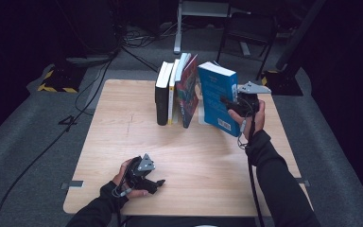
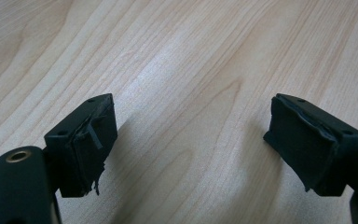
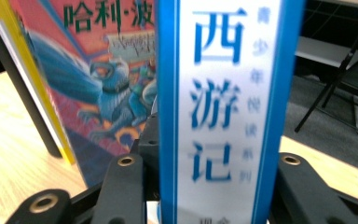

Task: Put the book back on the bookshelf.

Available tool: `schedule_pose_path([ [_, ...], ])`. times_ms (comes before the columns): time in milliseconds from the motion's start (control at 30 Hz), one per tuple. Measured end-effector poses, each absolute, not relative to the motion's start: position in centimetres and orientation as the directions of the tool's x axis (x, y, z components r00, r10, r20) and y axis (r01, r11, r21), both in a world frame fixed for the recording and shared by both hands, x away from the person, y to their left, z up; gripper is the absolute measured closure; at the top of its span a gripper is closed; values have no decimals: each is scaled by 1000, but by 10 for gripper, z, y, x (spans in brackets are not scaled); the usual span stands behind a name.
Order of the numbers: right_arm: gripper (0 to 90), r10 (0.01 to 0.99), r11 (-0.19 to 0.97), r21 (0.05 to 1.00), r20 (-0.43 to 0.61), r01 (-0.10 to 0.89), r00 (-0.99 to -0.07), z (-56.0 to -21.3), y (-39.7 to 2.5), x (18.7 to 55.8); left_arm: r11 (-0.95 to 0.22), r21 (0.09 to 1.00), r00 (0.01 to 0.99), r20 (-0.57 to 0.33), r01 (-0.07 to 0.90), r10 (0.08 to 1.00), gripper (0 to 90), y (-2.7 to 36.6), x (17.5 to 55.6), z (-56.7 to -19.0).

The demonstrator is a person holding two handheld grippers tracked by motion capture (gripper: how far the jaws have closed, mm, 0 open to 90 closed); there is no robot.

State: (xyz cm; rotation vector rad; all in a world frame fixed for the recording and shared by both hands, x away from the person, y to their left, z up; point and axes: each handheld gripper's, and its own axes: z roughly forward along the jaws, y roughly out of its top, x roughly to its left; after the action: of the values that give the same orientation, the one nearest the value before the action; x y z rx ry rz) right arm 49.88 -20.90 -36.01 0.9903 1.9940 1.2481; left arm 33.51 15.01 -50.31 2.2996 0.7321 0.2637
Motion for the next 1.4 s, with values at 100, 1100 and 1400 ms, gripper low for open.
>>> schedule_pose_path([
  [100, 609, 826, 285, 916, -84, 283, -558, -356, -207, 503, -596, 678, 820, -17, 430, 573, 160, 150, 335, -503],
  [1100, 592, 781, 362, 880, -107, 307, -616, -362, -251, 437, -594, 680, 819, -18, 431, 574, 156, 149, 335, -503],
  [1400, 581, 799, 300, 896, -49, 326, -600, -368, -286, 417, -592, 680, 818, -22, 434, 575, 153, 148, 336, -503],
])
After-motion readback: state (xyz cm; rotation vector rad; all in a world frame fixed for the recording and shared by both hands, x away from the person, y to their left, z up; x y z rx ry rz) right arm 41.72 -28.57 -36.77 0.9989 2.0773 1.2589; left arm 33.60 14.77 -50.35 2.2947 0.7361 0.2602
